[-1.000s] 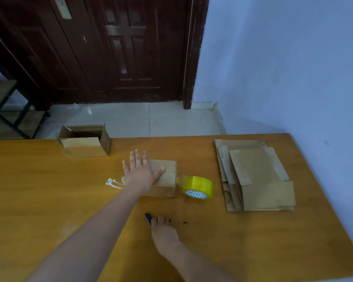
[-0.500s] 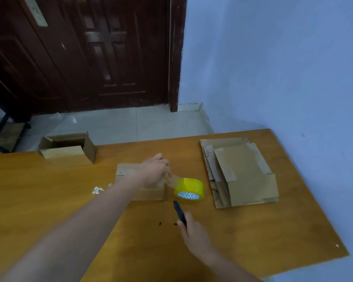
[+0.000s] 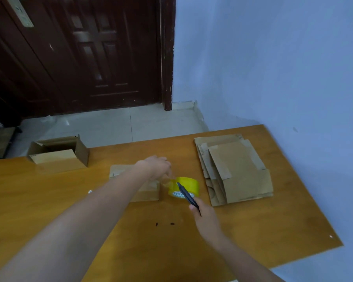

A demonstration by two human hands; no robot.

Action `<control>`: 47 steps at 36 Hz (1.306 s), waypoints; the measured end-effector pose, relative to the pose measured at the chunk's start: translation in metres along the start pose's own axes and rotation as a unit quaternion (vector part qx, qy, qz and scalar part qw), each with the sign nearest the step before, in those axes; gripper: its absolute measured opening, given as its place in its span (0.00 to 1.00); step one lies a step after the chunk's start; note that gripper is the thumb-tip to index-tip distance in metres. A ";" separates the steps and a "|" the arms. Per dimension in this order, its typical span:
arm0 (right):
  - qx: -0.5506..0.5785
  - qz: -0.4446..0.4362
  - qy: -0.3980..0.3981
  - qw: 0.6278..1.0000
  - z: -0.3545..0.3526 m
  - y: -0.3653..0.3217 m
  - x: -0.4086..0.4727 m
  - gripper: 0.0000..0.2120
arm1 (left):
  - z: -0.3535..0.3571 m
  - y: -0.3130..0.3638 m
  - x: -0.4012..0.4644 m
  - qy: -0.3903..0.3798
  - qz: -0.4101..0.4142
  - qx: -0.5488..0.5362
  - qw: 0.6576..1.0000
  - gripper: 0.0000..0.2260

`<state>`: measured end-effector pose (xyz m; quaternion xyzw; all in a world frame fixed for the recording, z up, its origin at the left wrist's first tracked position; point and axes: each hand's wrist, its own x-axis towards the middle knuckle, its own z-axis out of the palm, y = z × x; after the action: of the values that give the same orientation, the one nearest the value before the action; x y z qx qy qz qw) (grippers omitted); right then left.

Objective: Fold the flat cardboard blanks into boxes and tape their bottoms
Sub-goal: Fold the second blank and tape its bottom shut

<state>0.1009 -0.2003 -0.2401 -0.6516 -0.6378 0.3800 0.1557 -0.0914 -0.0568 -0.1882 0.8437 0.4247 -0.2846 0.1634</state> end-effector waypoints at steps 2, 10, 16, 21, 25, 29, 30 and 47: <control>-0.040 0.004 0.024 0.999 -0.001 -0.003 -0.001 0.10 | -0.003 0.000 0.002 -0.010 0.007 0.021 1.000 0.21; -0.097 0.033 0.039 0.994 -0.002 -0.027 0.003 0.14 | -0.005 -0.002 0.012 -0.034 0.018 0.050 0.998 0.22; -0.130 0.020 0.041 0.990 0.000 -0.041 0.010 0.15 | -0.001 -0.005 0.012 -0.022 0.021 0.072 0.997 0.21; -0.150 0.013 0.043 0.988 0.008 -0.048 0.013 0.16 | 0.001 -0.005 0.011 -0.020 0.035 0.076 0.996 0.21; -0.221 -0.010 0.014 0.975 0.011 -0.046 0.009 0.16 | 0.000 -0.005 0.012 -0.019 0.045 0.081 0.995 0.19; -0.249 -0.011 -0.035 0.968 0.019 -0.033 0.002 0.16 | -0.001 -0.004 0.009 -0.015 0.056 0.085 0.995 0.19; -0.251 -0.007 -0.045 0.967 0.021 -0.030 0.001 0.15 | -0.001 -0.004 0.009 -0.015 0.057 0.084 0.995 0.19; -0.287 -0.107 -0.347 0.886 0.086 -0.020 -0.008 0.21 | 0.002 -0.009 -0.004 0.069 0.029 -0.046 0.996 0.26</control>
<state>0.0274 -0.2299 -0.2810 -0.4225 -0.7979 0.3634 -0.2300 -0.1020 -0.0552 -0.1875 0.8650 0.4228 -0.2013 0.1804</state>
